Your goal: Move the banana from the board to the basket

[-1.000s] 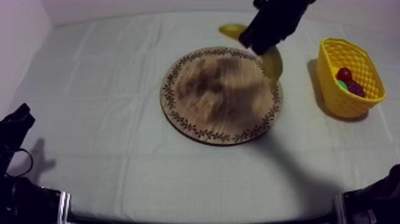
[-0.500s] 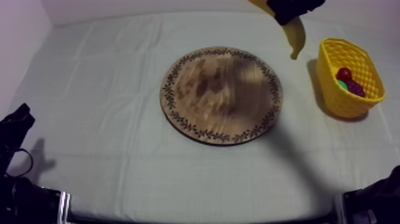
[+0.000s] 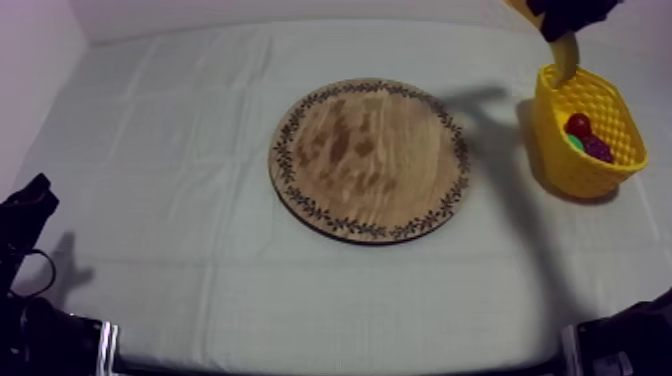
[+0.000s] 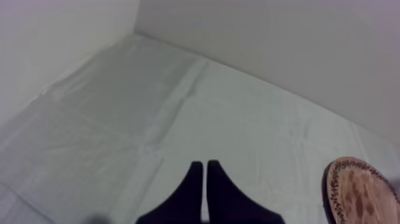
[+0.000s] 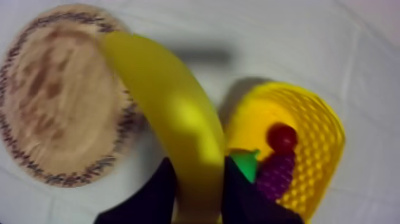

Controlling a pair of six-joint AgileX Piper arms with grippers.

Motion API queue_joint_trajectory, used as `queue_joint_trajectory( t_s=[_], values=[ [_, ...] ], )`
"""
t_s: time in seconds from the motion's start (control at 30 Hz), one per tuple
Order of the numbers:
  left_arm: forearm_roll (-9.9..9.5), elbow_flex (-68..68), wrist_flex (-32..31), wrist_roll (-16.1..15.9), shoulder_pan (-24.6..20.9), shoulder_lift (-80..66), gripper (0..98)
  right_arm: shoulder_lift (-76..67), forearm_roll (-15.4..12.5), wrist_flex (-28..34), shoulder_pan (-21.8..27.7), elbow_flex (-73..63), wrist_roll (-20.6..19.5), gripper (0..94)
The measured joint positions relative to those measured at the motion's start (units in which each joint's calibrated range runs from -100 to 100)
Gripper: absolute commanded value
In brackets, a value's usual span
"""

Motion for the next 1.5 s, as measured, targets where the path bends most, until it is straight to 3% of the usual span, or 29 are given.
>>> queue_joint_trajectory(
  t_s=[0.43, 0.63, 0.87, 1.5],
  values=[
    [0.0, 0.0, 0.0, 0.0, 0.0, 0.0, 0.1, -1.2, 2.1, -2.8, 13.0, 3.9, 4.0, 13.9],
    [0.0, 0.0, 0.0, 0.0, 0.0, 0.0, 0.1, -1.6, 2.8, -3.6, 16.3, 5.8, 5.0, 13.9],
    [0.0, 0.0, 0.0, 0.0, 0.0, 0.0, 0.1, -0.6, 2.8, -4.6, 16.0, 6.7, 4.6, 14.1],
    [0.0, 0.0, 0.0, 0.0, 0.0, 0.0, 0.1, 14.2, 4.2, -15.4, 12.4, 12.7, -1.0, 21.3]
  ],
)
